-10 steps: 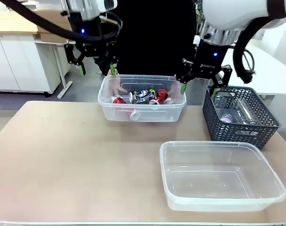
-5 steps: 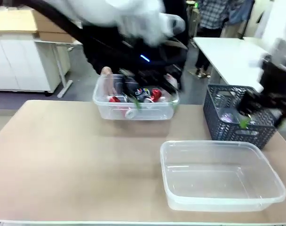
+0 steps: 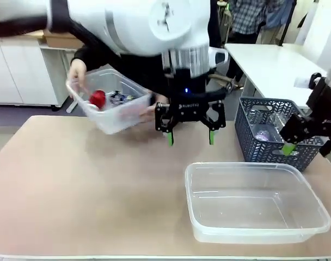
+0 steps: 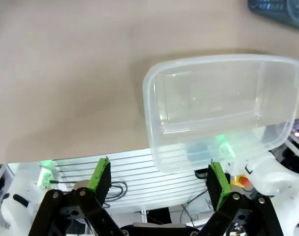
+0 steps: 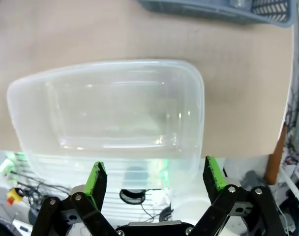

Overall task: Sort the waste into each basket.
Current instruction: Pick up the Organizing box on the right side of the table and lift it.

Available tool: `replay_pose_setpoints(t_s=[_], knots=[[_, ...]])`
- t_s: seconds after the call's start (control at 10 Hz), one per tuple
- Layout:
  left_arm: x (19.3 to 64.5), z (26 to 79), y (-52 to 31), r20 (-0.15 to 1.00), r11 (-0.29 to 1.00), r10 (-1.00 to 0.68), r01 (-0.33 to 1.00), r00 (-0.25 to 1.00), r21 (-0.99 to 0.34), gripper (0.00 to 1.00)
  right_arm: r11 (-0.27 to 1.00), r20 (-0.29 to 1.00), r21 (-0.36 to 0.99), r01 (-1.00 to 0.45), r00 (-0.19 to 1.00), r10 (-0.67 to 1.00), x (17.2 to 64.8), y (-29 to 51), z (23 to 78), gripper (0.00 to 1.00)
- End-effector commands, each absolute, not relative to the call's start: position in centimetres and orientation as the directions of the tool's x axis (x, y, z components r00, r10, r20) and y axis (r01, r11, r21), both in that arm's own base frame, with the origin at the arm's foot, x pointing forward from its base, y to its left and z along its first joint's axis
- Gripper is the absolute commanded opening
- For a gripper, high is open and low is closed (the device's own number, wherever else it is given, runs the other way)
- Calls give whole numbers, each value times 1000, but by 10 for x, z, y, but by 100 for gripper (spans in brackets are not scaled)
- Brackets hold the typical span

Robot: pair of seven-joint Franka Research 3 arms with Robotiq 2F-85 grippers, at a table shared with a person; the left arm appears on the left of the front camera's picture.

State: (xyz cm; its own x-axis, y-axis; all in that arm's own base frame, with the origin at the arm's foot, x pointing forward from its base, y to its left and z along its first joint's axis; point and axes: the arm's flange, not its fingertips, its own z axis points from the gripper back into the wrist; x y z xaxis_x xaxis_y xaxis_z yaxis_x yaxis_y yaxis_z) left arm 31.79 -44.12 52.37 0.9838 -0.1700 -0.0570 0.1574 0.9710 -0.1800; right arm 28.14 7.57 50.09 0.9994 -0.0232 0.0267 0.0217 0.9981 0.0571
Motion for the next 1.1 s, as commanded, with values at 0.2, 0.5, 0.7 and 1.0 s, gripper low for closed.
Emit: replay_pose_setpoints(t_s=[0.2,0.5,0.7,1.0], knots=[[281,431,-437,-173,987,-156,145,972,-74,100,988,-163,-146,-53,986,29,289,64,426,100],[269,403,-439,-213,983,-181,170,960,-68,100,986,-239,-161,-42,971,2,279,57,382,100],[271,399,-446,-198,977,-208,193,958,-93,100,976,-277,-217,-37,961,-25,278,49,358,100],[273,392,-455,-200,975,-215,197,956,-106,100,973,-312,-230,-11,948,-63,271,39,339,100]])
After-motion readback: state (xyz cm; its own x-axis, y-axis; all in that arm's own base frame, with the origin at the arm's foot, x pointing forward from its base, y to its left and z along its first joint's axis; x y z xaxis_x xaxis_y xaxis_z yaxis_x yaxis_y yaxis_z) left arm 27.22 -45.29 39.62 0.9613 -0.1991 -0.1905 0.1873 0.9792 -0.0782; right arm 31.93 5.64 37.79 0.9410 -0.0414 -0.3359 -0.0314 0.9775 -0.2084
